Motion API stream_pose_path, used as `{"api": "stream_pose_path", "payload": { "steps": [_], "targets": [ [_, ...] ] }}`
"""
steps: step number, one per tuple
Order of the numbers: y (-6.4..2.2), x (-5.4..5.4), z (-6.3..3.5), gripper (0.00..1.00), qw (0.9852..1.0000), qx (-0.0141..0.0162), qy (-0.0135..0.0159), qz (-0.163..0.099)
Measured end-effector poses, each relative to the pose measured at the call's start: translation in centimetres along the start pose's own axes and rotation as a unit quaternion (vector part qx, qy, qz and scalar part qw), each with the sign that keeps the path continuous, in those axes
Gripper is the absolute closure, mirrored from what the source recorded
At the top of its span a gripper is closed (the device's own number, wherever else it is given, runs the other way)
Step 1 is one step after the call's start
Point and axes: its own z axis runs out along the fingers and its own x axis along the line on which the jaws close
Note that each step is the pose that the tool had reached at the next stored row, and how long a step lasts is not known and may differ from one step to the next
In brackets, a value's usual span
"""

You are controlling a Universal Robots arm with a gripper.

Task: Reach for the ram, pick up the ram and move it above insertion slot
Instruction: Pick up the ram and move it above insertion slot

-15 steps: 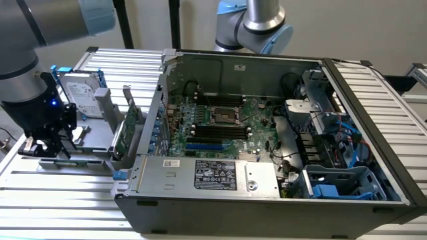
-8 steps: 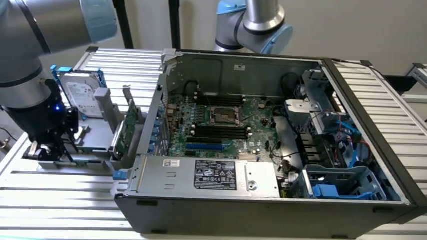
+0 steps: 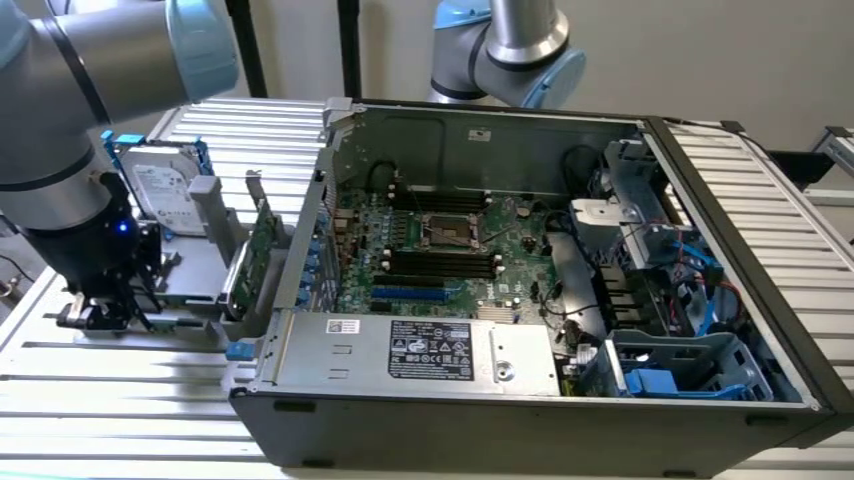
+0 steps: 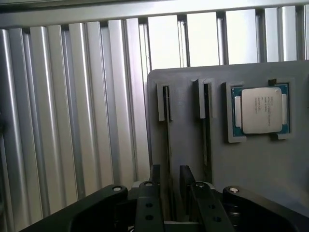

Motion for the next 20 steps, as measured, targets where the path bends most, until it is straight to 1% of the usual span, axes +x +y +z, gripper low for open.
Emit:
{"api": "stream_pose_path", "payload": {
  "steps": [4, 9, 20],
  "targets": [
    [0.01, -0.1, 0.28, 0.69, 1.0000, 0.0005, 0.0001, -0.004],
    [0.03, -0.5, 0.51, 0.69, 0.9999, 0.0006, 0.0003, -0.010],
    [0.07, -0.5, 1.25, 0.69, 0.9996, 0.0006, 0.0009, -0.027]
  ]
}}
